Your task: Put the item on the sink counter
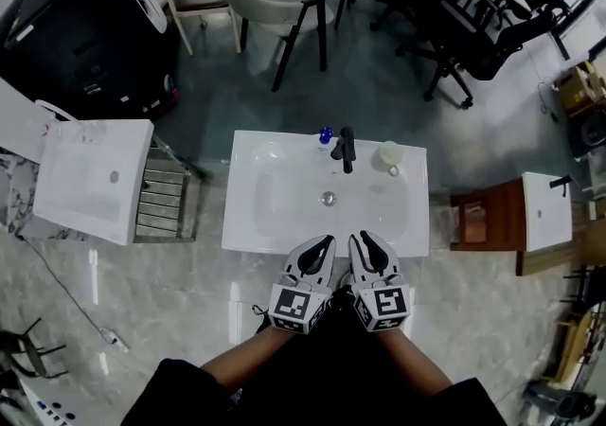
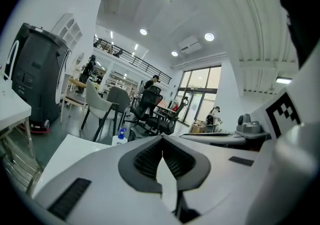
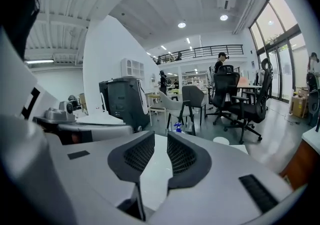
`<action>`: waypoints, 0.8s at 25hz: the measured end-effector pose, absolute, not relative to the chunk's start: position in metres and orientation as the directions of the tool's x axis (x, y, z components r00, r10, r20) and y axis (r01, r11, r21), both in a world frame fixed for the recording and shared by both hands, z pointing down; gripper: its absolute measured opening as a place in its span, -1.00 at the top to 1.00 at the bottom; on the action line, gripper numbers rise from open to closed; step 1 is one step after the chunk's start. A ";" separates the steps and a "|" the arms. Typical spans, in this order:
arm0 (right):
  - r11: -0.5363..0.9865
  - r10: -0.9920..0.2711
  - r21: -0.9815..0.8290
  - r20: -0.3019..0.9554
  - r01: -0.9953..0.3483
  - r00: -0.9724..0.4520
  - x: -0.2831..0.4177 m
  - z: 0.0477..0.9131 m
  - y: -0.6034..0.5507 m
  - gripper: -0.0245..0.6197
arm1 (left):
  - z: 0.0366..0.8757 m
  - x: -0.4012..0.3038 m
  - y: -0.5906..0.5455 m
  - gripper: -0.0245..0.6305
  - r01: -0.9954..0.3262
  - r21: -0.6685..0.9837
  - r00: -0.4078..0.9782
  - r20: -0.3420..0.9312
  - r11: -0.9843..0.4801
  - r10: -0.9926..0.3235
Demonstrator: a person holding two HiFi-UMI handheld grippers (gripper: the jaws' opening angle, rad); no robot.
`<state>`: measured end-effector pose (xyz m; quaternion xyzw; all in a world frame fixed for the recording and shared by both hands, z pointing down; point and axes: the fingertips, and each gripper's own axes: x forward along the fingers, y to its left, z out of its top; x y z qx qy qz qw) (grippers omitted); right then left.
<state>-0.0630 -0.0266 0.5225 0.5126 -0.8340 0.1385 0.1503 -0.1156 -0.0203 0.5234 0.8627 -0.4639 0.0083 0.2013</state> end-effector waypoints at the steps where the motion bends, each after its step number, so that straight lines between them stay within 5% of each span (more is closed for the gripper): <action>1: 0.445 -0.812 -0.073 0.388 -0.893 -0.436 -0.064 0.522 -0.023 0.66 | 0.521 -0.115 -0.016 0.89 -0.808 0.330 0.566 0.199 -0.489 -0.800; 12: 0.480 -0.825 -0.054 0.310 -0.876 -0.472 -0.039 0.478 0.017 0.82 | 0.493 -0.115 0.016 0.89 -0.895 0.234 0.427 0.197 -0.381 -0.882; 20: 0.421 -0.862 -0.033 0.298 -0.907 -0.411 0.030 0.472 0.045 0.83 | 0.477 -0.057 0.037 0.89 -0.886 0.177 0.456 0.171 -0.428 -0.874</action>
